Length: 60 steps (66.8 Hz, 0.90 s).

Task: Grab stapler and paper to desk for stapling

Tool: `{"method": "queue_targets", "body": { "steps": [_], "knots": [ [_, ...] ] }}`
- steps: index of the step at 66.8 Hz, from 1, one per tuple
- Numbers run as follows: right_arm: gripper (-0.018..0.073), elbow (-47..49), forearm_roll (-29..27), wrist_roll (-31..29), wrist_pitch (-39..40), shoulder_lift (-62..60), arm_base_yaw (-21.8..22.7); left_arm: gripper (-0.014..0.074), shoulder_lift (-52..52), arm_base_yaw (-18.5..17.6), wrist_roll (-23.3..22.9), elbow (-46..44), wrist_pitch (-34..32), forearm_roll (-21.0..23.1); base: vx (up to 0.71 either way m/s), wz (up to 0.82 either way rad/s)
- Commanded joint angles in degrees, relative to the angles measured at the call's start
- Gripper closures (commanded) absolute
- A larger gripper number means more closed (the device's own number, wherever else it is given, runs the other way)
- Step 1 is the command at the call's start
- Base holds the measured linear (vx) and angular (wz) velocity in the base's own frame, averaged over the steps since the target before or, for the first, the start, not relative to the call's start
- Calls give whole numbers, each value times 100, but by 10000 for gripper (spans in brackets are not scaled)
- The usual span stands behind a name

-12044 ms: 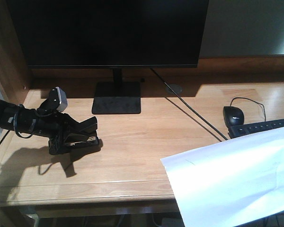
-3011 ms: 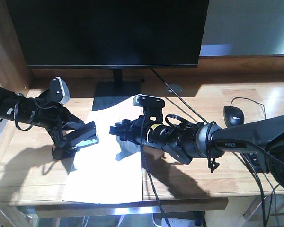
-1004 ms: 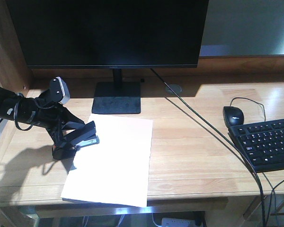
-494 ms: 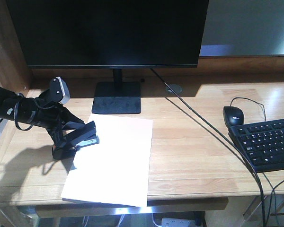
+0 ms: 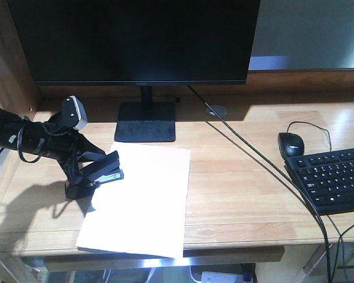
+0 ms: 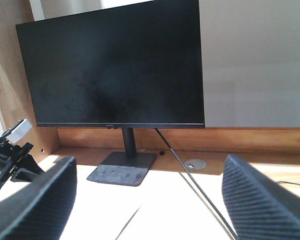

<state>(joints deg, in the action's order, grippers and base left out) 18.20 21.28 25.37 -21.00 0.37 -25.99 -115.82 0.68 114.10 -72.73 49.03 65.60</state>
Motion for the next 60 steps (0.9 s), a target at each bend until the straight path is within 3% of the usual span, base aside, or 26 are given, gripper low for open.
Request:
{"method": "queue_targets", "body": {
  "steps": [1, 19, 60],
  "knots": [
    [-5, 150, 112, -24, 377, 76, 36, 603, 266, -19, -56, -137, 157, 278, 0, 0],
    [-5, 150, 112, -24, 377, 76, 36, 603, 128, -31, 39, -137, 100, 635, 0, 0],
    [-5, 150, 112, -24, 377, 76, 36, 603, -606, -267, -8, -137, 100, 216, 0, 0]
  ]
}}
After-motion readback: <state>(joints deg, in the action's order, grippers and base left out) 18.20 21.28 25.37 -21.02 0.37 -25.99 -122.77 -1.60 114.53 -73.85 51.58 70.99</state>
